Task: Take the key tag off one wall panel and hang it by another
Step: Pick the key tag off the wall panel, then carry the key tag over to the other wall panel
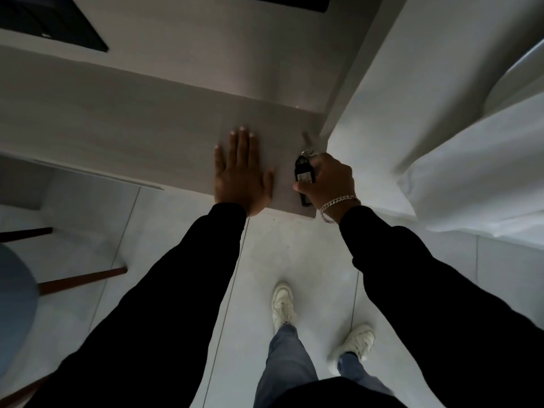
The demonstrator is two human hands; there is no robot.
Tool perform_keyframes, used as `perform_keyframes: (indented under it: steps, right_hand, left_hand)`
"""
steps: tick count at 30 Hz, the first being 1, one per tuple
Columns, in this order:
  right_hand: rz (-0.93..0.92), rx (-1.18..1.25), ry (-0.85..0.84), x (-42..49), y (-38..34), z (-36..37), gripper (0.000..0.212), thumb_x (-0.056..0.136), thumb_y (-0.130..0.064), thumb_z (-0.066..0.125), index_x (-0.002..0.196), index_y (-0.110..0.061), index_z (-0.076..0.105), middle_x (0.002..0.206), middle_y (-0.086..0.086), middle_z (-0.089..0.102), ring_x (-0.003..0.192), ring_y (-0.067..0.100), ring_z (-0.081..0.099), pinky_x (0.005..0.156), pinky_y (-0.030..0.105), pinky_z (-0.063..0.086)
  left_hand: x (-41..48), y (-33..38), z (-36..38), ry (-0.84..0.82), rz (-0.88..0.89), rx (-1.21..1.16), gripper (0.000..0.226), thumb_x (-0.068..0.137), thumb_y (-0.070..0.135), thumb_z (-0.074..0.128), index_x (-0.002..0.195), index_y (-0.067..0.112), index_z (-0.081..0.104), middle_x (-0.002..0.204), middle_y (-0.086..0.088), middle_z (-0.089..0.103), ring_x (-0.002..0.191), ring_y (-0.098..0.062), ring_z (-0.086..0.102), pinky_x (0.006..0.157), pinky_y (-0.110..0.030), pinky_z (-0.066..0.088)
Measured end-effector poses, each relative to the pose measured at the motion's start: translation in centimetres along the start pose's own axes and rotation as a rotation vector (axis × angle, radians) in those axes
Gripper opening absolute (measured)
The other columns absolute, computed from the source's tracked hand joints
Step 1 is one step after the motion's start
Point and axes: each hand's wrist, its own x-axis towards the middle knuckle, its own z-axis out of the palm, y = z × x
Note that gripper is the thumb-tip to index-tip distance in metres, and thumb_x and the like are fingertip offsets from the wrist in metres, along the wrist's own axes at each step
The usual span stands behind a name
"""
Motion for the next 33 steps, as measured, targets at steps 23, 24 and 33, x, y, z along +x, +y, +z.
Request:
perform_keyframes:
  steps: [23, 24, 33]
  right_hand:
    - [0.235, 0.739, -0.304, -7.0, 1.7, -8.2, 0.01, 0.084, -0.001, 0.065, 0.078, -0.008, 0.068, 0.105, 0.031, 0.065, 0.095, 0.037, 0.06, 0.103, 0.061, 0.045]
    - [0.215, 0.761, -0.304, -7.8, 2.0, -9.0, 0.01, 0.084, 0.0, 0.064, 0.079, -0.008, 0.068, 0.101, 0.027, 0.065, 0.093, 0.035, 0.058, 0.103, 0.06, 0.045]
    - [0.141, 0.905, -0.101, -14.3, 8.6, -17.4, 0.007, 0.085, -0.002, 0.064, 0.09, -0.003, 0.068, 0.095, 0.022, 0.067, 0.084, 0.032, 0.062, 0.083, 0.045, 0.057]
  left_hand:
    - [-0.7, 0.9, -1.4, -0.204, 0.137, 0.0, 0.083, 0.098, 0.056, 0.035, 0.158, 0.007, 0.005, 0.17, -0.012, 0.0, 0.157, -0.028, 0.0, 0.128, -0.055, 0.003]
    - [-1.0, 1.8, -1.7, -0.228, 0.16, -0.015, 0.081, 0.099, 0.055, 0.034, 0.158, 0.007, 0.006, 0.17, -0.012, 0.0, 0.158, -0.028, 0.0, 0.129, -0.054, 0.003]
    - [-5.6, 14.1, -6.5, 0.124, 0.415, -0.329, 0.068, 0.099, 0.041, 0.033, 0.154, 0.003, 0.025, 0.166, -0.017, 0.019, 0.156, -0.034, 0.012, 0.126, -0.055, 0.007]
